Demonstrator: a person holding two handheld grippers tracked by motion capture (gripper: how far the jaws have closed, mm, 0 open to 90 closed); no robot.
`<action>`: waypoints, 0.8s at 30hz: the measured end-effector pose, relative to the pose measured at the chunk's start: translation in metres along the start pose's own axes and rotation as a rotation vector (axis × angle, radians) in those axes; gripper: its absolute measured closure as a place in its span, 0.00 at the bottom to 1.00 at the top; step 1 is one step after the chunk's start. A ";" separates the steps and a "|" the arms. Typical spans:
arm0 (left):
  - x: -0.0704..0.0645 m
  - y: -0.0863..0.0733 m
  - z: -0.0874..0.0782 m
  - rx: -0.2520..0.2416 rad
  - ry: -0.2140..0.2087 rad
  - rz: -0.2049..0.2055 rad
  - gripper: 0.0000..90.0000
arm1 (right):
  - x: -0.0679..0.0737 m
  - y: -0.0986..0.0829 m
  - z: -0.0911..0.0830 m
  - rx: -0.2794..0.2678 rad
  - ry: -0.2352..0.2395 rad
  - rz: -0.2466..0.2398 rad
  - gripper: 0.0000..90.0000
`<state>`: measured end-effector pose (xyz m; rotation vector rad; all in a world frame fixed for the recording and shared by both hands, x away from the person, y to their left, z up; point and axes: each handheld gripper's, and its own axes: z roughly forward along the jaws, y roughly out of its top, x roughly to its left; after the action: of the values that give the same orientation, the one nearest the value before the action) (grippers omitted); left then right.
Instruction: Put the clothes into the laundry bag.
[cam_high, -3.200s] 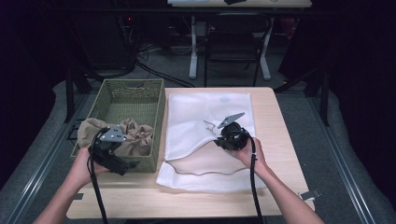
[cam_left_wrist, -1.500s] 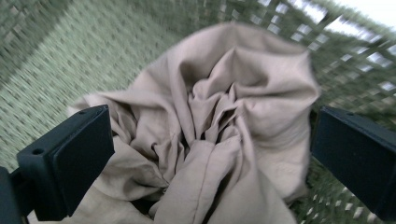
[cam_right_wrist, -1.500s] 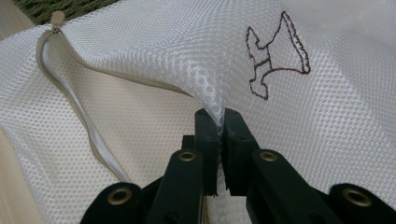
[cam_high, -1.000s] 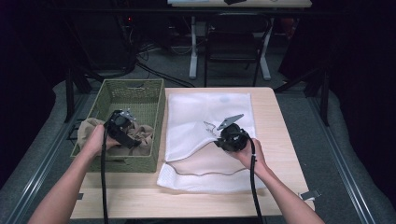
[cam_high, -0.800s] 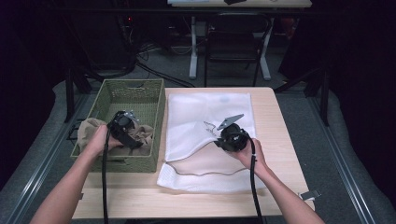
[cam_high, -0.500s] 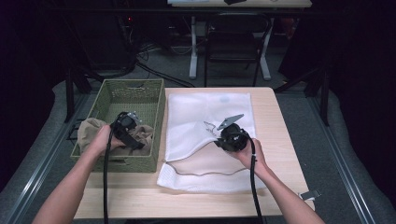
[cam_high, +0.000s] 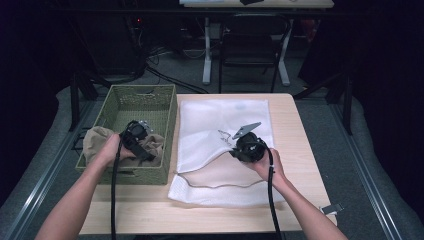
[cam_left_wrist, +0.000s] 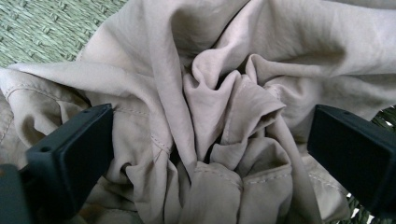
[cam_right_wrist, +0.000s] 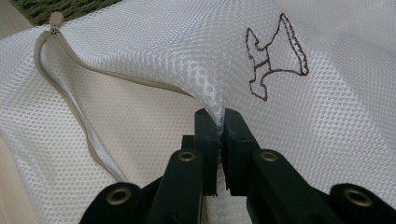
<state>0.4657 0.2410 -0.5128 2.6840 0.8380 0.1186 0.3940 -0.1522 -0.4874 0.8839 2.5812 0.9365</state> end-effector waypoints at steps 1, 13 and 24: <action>0.000 0.000 0.000 0.001 0.001 -0.002 0.03 | 0.000 0.000 0.000 -0.001 0.000 -0.005 0.96; 0.000 0.000 0.000 0.011 -0.060 0.015 0.31 | 0.000 0.001 0.000 -0.002 -0.004 -0.005 0.96; 0.001 -0.001 0.003 0.032 -0.074 -0.013 0.63 | 0.000 0.000 0.000 -0.003 -0.003 -0.005 0.96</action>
<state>0.4666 0.2419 -0.5164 2.6939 0.8408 0.0029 0.3945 -0.1519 -0.4874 0.8766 2.5775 0.9365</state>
